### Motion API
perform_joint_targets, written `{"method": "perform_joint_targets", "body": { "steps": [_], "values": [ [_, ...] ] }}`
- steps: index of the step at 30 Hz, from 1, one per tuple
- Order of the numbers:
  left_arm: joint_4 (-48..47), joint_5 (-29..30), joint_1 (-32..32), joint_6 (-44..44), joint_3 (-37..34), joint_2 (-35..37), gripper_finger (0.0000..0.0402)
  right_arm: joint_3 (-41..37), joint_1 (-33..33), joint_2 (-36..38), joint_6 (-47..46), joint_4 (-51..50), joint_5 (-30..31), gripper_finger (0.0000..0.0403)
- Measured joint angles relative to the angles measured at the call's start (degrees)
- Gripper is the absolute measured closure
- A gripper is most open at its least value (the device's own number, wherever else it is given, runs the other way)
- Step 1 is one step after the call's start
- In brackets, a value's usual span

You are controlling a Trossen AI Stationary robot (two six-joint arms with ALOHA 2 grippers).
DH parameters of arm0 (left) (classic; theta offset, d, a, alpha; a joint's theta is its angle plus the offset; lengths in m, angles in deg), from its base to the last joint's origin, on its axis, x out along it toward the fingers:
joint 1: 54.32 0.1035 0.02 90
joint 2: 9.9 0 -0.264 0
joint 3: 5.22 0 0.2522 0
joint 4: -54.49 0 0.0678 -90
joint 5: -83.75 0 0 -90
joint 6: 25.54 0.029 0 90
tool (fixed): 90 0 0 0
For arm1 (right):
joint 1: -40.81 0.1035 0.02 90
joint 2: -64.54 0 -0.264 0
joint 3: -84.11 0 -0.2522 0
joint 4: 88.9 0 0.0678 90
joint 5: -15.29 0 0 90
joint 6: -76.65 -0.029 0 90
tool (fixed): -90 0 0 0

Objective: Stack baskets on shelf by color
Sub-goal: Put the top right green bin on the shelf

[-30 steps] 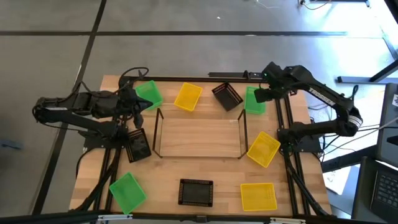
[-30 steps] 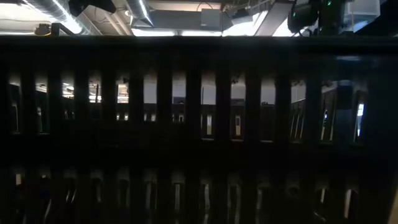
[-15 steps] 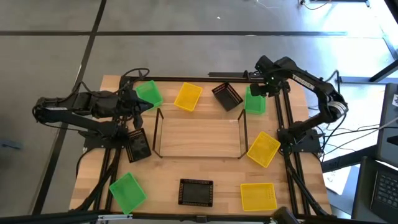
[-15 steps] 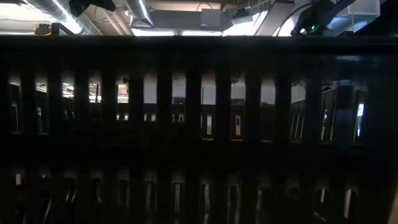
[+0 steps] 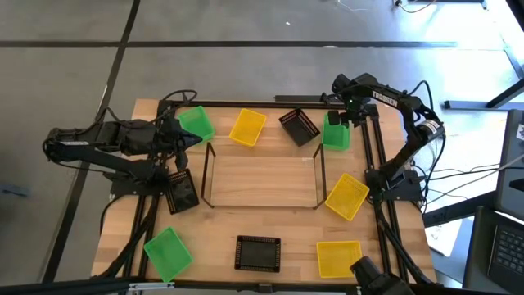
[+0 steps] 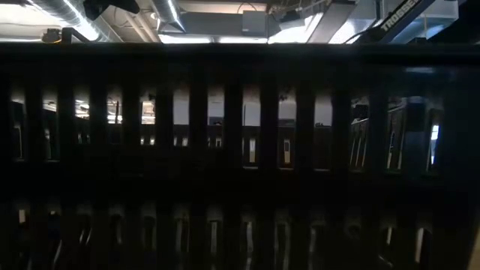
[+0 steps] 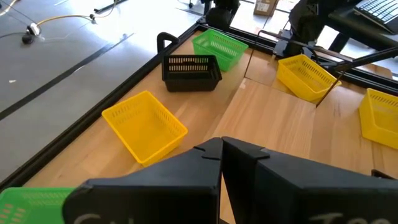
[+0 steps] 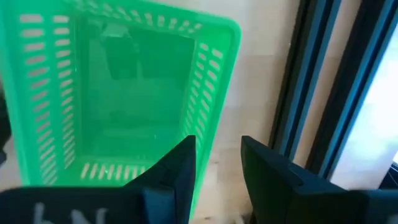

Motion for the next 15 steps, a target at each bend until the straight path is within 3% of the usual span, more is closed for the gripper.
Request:
{"method": "perform_joint_targets", "body": {
  "steps": [15],
  "values": [
    [0.1,0.0,0.0,0.0,0.0,0.0,0.0401,0.0,-1.0,-7.0,1.5,0.7,-0.1,0.0276]
  ]
}}
